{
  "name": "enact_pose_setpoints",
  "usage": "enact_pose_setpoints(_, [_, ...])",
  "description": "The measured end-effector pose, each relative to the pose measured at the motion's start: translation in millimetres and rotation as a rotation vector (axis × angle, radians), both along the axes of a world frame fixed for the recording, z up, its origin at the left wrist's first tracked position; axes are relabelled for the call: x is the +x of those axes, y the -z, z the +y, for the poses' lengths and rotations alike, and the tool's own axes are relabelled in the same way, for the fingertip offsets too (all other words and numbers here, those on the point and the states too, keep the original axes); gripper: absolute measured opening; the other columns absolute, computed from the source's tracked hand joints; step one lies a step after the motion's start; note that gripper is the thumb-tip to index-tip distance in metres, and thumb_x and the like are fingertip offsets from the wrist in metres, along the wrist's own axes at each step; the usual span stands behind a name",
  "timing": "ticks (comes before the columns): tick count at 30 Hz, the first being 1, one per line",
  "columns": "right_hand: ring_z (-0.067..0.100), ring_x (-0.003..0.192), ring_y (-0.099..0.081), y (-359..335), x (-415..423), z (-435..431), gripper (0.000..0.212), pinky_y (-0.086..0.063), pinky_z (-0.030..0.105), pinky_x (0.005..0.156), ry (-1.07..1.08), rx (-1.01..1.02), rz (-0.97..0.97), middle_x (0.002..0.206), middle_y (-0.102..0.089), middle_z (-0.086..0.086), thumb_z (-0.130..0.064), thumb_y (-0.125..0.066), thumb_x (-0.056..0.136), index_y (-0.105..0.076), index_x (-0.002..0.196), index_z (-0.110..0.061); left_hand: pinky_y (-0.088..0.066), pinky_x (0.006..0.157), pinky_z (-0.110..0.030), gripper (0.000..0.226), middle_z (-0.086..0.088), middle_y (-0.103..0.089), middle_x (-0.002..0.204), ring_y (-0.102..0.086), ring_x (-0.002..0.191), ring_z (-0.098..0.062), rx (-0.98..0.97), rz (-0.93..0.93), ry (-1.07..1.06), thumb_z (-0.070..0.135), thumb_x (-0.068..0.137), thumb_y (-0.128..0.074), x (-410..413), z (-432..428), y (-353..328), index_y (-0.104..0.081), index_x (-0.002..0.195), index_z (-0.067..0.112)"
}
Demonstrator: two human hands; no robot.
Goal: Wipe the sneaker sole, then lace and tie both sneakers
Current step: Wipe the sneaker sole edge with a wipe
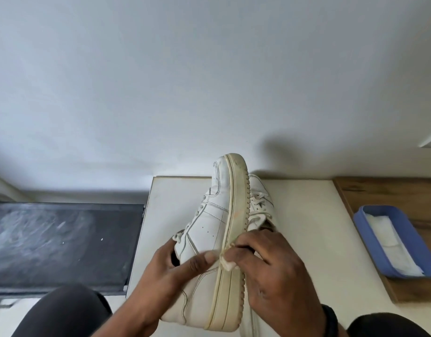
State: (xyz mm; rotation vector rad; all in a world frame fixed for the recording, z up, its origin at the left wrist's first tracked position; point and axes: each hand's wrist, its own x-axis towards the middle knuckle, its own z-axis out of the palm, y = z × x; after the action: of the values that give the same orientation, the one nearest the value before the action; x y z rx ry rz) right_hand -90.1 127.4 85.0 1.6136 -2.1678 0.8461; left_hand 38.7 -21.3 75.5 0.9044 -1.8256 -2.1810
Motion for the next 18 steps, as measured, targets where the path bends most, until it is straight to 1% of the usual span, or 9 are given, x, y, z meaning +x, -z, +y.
enact_pose_setpoints(1, [0.019,0.077,-0.056,-0.7,-3.3,0.2,0.025,-0.053,0.039,0.068,0.017,-0.005,0.008,0.088,-0.065,-0.001,0.002,-0.060,0.079,-0.074,0.086,-0.018,-0.057,0.080,-0.019,0.036,-0.003,-0.081,0.104,-0.077,0.098,-0.012,-0.002,-0.008,0.010,0.029,0.079,-0.086,-1.0,0.6,0.9,-0.074,0.109,0.014])
enact_pose_setpoints(4, [0.020,0.077,-0.057,-4.6,-14.6,-1.1,0.032,-0.051,0.038,0.067,0.111,-0.045,-0.001,0.090,-0.064,-0.001,0.010,-0.066,0.074,-0.074,0.089,-0.017,-0.057,0.083,-0.022,0.045,0.000,-0.080,0.109,-0.075,0.103,-0.012,-0.037,-0.012,0.061,0.038,0.077,-0.083,-4.1,4.4,3.9,-0.071,0.116,0.019])
enact_pose_setpoints(6, [0.020,0.078,-0.057,-9.8,-20.2,-3.6,0.035,-0.052,0.038,0.067,0.149,-0.083,0.021,0.091,-0.064,0.000,0.013,-0.069,0.073,-0.074,0.091,-0.016,-0.056,0.083,-0.020,0.047,0.001,-0.080,0.110,-0.075,0.103,-0.011,-0.048,0.005,0.065,0.039,0.075,-0.083,-4.7,7.1,4.1,-0.071,0.116,0.020])
enact_pose_setpoints(8, [0.020,0.081,-0.057,-16.3,-26.2,-8.7,0.033,-0.053,0.039,0.068,0.172,-0.129,0.062,0.091,-0.064,0.002,0.013,-0.070,0.074,-0.075,0.092,-0.014,-0.055,0.081,-0.017,0.049,0.002,-0.080,0.109,-0.075,0.103,-0.011,-0.069,0.018,0.065,0.040,0.073,-0.084,-4.8,9.7,3.8,-0.071,0.116,0.020])
enact_pose_setpoints(10, [0.020,0.082,-0.057,-25.1,-33.5,-14.1,0.027,-0.053,0.041,0.068,0.212,-0.179,0.092,0.091,-0.066,0.005,0.011,-0.066,0.079,-0.076,0.092,-0.011,-0.053,0.080,-0.014,0.053,0.002,-0.080,0.108,-0.075,0.102,-0.011,-0.092,0.034,0.064,0.045,0.070,-0.085,-3.6,10.2,3.8,-0.071,0.116,0.023])
enact_pose_setpoints(12, [0.020,0.083,-0.057,-32.1,-37.7,-16.1,0.023,-0.054,0.041,0.068,0.233,-0.210,0.104,0.091,-0.068,0.006,0.008,-0.066,0.082,-0.077,0.092,-0.010,-0.054,0.082,-0.016,0.052,0.000,-0.079,0.109,-0.075,0.102,-0.012,-0.104,0.043,0.055,0.048,0.067,-0.084,-1.7,8.6,3.9,-0.072,0.114,0.030])
enact_pose_setpoints(15, [0.019,0.082,-0.059,-28.9,-29.7,-8.3,0.021,-0.054,0.038,0.070,0.179,-0.159,0.130,0.094,-0.068,0.002,0.003,-0.067,0.085,-0.077,0.092,-0.013,-0.057,0.093,-0.028,0.049,-0.002,-0.078,0.115,-0.074,0.108,-0.015,-0.111,0.059,0.064,0.044,0.070,-0.086,0.6,5.2,3.8,-0.071,0.117,0.039])
enact_pose_setpoints(16, [0.019,0.081,-0.059,-25.2,-24.9,-5.0,0.021,-0.053,0.037,0.070,0.151,-0.129,0.142,0.094,-0.068,0.000,0.002,-0.067,0.085,-0.077,0.092,-0.014,-0.057,0.093,-0.029,0.049,-0.001,-0.078,0.116,-0.074,0.109,-0.015,-0.117,0.067,0.064,0.042,0.071,-0.086,1.4,3.8,3.4,-0.070,0.118,0.041])
enact_pose_setpoints(18, [0.018,0.080,-0.058,-19.6,-19.0,-0.7,0.022,-0.053,0.036,0.070,0.117,-0.092,0.159,0.093,-0.067,-0.001,0.002,-0.063,0.085,-0.076,0.089,-0.016,-0.055,0.089,-0.022,0.049,-0.001,-0.078,0.114,-0.074,0.106,-0.014,-0.144,0.081,0.063,0.040,0.072,-0.087,1.6,2.1,3.1,-0.070,0.118,0.041])
